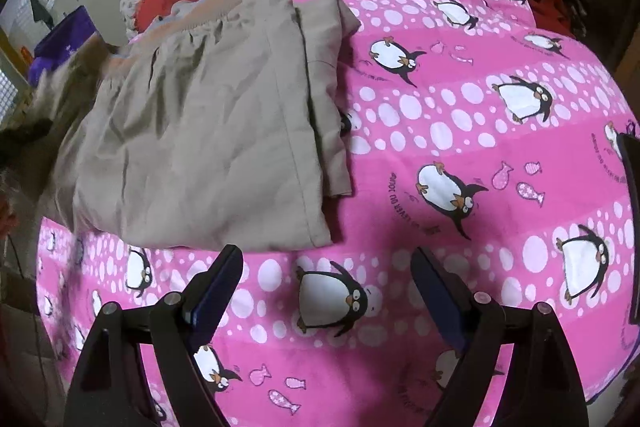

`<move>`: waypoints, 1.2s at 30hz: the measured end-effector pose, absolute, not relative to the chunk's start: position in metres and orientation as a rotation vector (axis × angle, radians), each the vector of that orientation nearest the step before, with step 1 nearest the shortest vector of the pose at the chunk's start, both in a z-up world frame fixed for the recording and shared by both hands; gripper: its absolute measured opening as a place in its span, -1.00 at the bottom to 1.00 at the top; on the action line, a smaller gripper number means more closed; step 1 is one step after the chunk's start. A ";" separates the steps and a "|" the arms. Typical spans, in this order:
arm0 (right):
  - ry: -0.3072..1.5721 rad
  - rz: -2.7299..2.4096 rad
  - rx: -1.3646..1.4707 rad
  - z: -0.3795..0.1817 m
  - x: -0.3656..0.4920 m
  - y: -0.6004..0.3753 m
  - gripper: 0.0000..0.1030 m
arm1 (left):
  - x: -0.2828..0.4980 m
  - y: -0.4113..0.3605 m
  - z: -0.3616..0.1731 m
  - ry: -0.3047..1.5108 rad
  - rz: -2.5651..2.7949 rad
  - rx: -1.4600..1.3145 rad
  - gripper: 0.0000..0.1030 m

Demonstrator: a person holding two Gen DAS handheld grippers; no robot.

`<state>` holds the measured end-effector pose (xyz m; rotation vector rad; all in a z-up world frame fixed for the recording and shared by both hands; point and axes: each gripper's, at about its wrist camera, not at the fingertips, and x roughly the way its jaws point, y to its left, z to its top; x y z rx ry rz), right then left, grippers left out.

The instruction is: Fold large clothes

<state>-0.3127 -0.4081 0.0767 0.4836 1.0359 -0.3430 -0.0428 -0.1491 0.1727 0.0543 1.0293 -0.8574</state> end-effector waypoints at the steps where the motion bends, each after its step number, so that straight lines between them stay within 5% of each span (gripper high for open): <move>1: 1.029 -0.337 0.498 0.077 -0.314 -0.409 0.69 | -0.054 -0.163 0.184 1.016 -0.898 0.054 -0.91; 9: 1.030 -0.315 0.538 0.070 -0.322 -0.409 0.69 | -0.101 -0.290 0.200 1.017 -1.105 0.106 -0.91; 17: 1.026 -0.309 0.605 0.063 -0.336 -0.410 0.69 | -0.118 -0.371 0.123 1.176 -1.113 0.093 -0.87; 20: 1.030 -0.312 0.620 0.061 -0.339 -0.409 0.69 | -0.123 -0.362 0.116 1.194 -1.168 0.002 -0.54; 22: 1.032 -0.313 0.618 0.061 -0.338 -0.409 0.70 | -0.127 -0.355 0.126 1.227 -1.254 -0.054 0.08; 25: 1.038 -0.313 0.611 0.064 -0.335 -0.406 0.70 | -0.140 -0.333 0.164 1.160 -1.343 -0.033 0.29; 30: 0.993 -0.334 0.571 0.085 -0.337 -0.407 0.70 | -0.147 -0.287 0.196 1.031 -1.255 0.120 0.34; 36: 0.925 -0.347 0.600 0.108 -0.338 -0.415 0.70 | -0.133 -0.253 0.153 1.101 -1.060 0.190 0.34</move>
